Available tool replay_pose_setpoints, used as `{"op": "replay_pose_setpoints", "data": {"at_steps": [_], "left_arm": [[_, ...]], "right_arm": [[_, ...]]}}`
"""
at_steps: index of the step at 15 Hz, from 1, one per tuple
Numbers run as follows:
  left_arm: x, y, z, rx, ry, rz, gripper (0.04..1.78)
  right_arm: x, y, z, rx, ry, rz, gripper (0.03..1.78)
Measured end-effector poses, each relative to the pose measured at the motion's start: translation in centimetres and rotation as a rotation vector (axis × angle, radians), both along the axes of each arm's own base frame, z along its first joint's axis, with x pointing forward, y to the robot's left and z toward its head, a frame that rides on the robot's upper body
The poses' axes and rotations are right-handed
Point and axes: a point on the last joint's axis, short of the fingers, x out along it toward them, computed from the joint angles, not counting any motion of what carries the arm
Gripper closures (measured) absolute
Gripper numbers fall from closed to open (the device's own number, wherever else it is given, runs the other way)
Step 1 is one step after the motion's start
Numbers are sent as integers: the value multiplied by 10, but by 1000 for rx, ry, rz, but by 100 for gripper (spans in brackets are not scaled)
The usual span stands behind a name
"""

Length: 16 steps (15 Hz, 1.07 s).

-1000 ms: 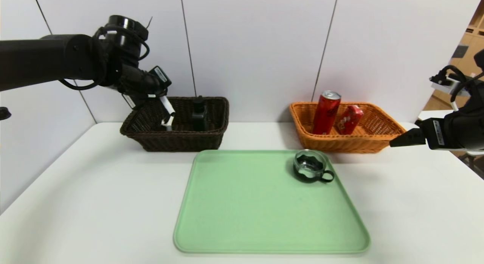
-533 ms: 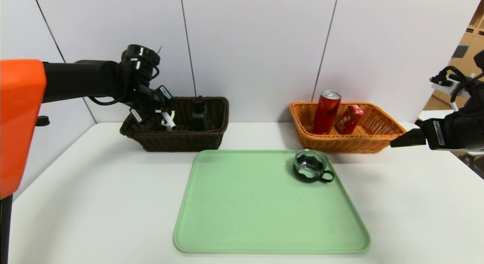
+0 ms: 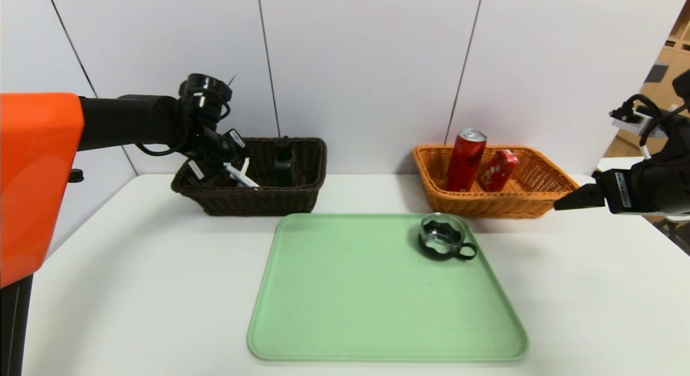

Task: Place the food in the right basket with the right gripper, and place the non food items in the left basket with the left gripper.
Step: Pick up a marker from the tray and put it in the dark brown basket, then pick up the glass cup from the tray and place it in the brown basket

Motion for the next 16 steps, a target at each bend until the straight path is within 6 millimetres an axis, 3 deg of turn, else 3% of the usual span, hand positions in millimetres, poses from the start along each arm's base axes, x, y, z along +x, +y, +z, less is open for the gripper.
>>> {"op": "replay_pose_setpoints", "data": {"at_steps": [2, 4, 7, 9, 12, 16], "left_arm": [[-5, 1, 11, -3, -24, -2, 71], [-22, -5, 38, -8, -80, -27, 57], [-76, -54, 86, 31, -177, -230, 43], [-115, -95, 101, 73, -198, -412, 36], [-156, -153, 101, 105, -198, -636, 28], [-167, -217, 72, 137, -159, -756, 21]], "right_arm": [[-1, 0, 0, -1, -2, 0, 11], [-1, 0, 1, -2, -3, 0, 11], [-1, 0, 1, -1, -3, -1, 11], [-1, 2, 1, 1, -2, 3, 11], [-2, 3, -1, 3, 6, 5, 11], [-3, 3, -2, 4, 8, 5, 11]]}}
